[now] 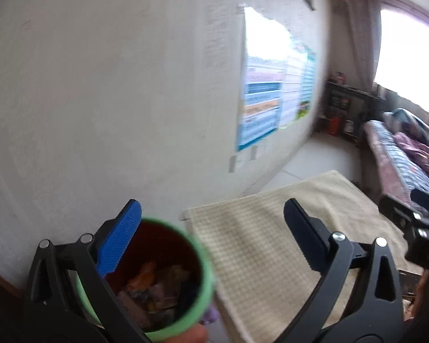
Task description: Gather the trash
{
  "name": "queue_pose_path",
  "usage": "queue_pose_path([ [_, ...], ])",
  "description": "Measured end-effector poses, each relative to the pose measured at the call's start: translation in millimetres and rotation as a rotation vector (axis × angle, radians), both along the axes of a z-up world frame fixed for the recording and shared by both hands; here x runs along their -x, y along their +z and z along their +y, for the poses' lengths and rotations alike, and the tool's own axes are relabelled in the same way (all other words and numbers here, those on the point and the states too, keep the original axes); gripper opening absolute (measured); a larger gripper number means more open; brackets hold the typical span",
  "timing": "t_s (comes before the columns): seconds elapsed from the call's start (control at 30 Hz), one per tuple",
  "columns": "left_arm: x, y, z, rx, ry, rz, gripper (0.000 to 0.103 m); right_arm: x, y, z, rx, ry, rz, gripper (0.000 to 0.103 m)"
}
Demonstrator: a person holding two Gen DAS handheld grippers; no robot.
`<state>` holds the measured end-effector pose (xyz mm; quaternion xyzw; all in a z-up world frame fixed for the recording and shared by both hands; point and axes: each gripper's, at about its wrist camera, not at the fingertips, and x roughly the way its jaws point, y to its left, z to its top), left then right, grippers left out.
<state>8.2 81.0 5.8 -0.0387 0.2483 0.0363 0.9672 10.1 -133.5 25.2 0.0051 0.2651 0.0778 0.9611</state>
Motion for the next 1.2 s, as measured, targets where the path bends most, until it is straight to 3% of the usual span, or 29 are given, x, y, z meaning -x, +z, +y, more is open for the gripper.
queue_pose_path([
  [0.1, 1.1, 6.7, -14.7, 0.089, -0.061, -0.005, 0.098, 10.9, 7.0, -20.6, 0.008, -0.09, -0.096, 0.096],
  [0.2, 4.8, 7.8, -25.5, 0.145, -0.081, -0.001, 0.098, 12.7, 5.9, -33.1, -0.011, -0.116, -0.086, 0.096],
  [0.4, 10.4, 5.5, -36.2, 0.065, -0.036, 0.006, 0.098, 13.0, 0.7, -42.1, 0.005, -0.151, -0.054, 0.096],
  [0.7, 13.9, 4.4, -33.0, 0.092, -0.004, 0.026, 0.098, 16.1, -0.6, -44.9, -0.007, -0.158, -0.037, 0.096],
  [1.2, 13.1, 2.0, -39.2, 0.062, -0.03, 0.045, 0.098, 14.1, -4.5, -49.8, -0.015, -0.164, -0.009, 0.096],
])
